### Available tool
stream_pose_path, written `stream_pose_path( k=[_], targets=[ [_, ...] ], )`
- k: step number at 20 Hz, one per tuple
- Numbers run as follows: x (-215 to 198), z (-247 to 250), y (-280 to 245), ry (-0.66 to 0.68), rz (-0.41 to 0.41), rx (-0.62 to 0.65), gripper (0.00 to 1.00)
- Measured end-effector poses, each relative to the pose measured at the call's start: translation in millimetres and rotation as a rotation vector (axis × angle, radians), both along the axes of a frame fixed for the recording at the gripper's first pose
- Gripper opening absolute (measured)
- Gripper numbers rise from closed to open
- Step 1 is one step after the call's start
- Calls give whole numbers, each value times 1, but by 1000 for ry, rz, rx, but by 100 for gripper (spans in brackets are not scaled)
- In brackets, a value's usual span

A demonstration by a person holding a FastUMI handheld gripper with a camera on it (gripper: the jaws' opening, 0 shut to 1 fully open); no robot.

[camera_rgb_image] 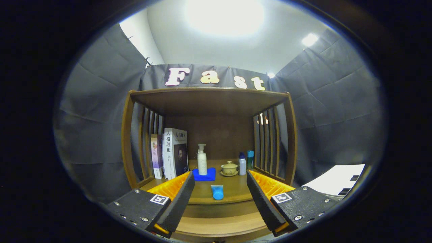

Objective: Pull open the drawer, take out the items inside it, and place them on the countertop above the cabinet.

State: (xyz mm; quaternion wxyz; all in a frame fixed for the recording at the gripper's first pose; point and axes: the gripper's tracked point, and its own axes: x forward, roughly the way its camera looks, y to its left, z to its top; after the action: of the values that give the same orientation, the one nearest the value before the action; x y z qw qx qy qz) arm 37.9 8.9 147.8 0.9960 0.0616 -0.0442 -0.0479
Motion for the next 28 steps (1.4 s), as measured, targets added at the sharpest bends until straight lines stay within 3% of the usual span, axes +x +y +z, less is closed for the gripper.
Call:
stream_pose_path(
  k=[13,28],
  targets=[
    [-64,-72,-1,80,17,-10,95],
    [-82,-199,17,315,128,-64,96]
  ],
)
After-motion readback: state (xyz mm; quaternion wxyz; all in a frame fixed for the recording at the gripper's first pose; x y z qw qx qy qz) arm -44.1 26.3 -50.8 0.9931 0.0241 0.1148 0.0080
